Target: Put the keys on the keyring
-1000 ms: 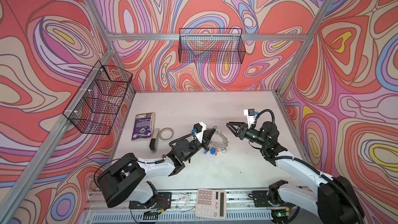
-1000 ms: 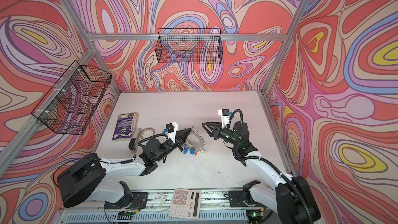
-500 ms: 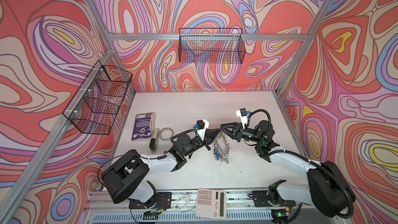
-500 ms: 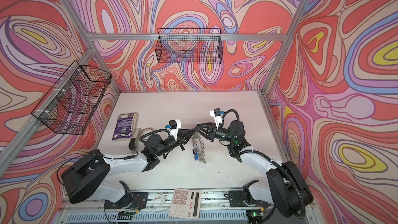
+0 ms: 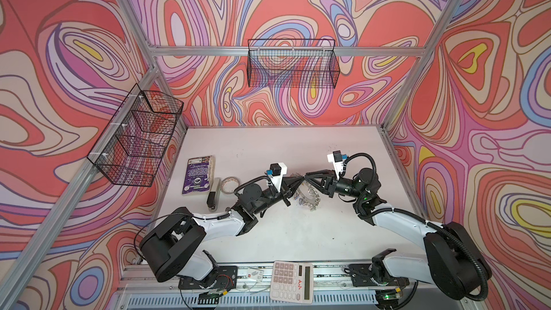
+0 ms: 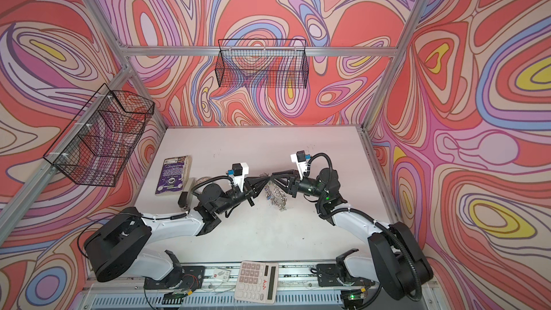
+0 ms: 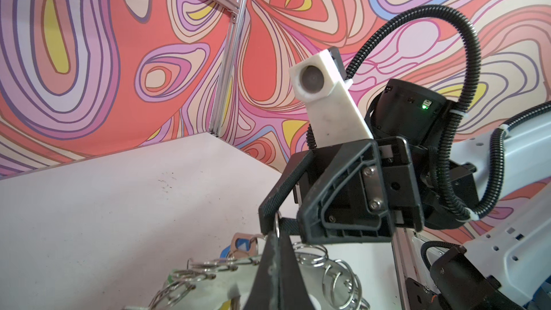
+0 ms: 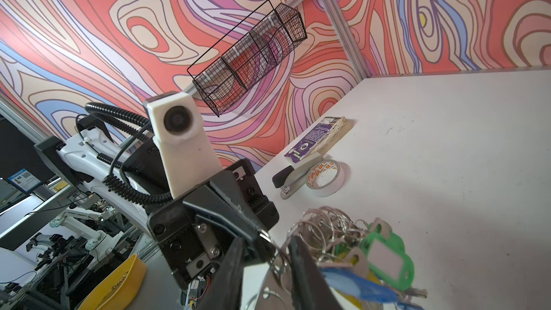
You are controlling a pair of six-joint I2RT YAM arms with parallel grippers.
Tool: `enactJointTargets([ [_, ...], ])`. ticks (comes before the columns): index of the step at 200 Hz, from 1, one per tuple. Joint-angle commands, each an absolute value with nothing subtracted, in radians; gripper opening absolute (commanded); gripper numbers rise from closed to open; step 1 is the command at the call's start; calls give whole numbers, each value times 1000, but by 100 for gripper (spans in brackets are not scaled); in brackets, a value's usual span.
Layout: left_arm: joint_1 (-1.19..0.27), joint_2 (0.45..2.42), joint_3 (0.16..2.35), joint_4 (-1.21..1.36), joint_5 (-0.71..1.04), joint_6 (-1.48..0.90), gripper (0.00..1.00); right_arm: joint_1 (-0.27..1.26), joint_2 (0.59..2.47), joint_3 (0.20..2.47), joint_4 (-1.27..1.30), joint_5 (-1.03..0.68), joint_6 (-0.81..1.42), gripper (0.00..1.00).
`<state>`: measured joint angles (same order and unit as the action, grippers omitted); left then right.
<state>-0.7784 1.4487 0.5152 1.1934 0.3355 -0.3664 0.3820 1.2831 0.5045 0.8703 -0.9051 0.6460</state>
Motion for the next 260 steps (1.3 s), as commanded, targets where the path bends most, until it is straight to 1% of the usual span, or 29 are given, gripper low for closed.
enactJointTargets([
  [1, -770, 1404, 540, 1315, 358, -395, 0, 388, 1315, 491, 941, -944, 682, 25],
  [29, -767, 1401, 541, 1313, 384, -401, 0, 389, 1335, 497, 968, -949, 696, 25],
  [59, -765, 1408, 543, 1313, 395, -409, 0, 389, 1346, 499, 997, -957, 715, 19],
  [74, -763, 1415, 546, 1314, 397, -418, 0, 392, 1345, 496, 1000, -964, 716, 10],
  [81, -760, 1417, 547, 1315, 397, -424, 0, 393, 1347, 494, 999, -968, 716, 5],
  [86, -757, 1417, 548, 1315, 397, -427, 0, 395, 1347, 493, 997, -970, 715, 0],
  [121, -721, 1413, 548, 1311, 440, -489, 0, 397, 1324, 466, 972, -960, 696, 0],
  [138, -706, 1402, 529, 1295, 469, -507, 0, 397, 1283, 481, 865, -925, 622, 0],
  [156, -701, 1369, 526, 1204, 502, -491, 0, 409, 1233, 528, 699, -876, 501, 0],
  [178, -699, 1311, 527, 1040, 533, -432, 0, 414, 1185, 561, 598, -835, 399, 0],
  [184, -699, 1295, 495, 999, 537, -418, 1, 415, 1180, 571, 573, -827, 373, 0],
  [200, -698, 1256, 497, 884, 542, -373, 3, 419, 1166, 578, 550, -816, 329, 0],
  [221, -698, 1209, 507, 748, 558, -324, 10, 428, 1149, 574, 534, -795, 279, 0],
  [245, -693, 1172, 508, 608, 563, -264, 16, 444, 1143, 577, 500, -783, 215, 0],
  [248, -692, 1168, 541, 593, 566, -258, 17, 447, 1143, 578, 495, -779, 207, 0],
  [260, -689, 1153, 554, 538, 576, -238, 19, 456, 1144, 584, 466, -763, 168, 0],
])
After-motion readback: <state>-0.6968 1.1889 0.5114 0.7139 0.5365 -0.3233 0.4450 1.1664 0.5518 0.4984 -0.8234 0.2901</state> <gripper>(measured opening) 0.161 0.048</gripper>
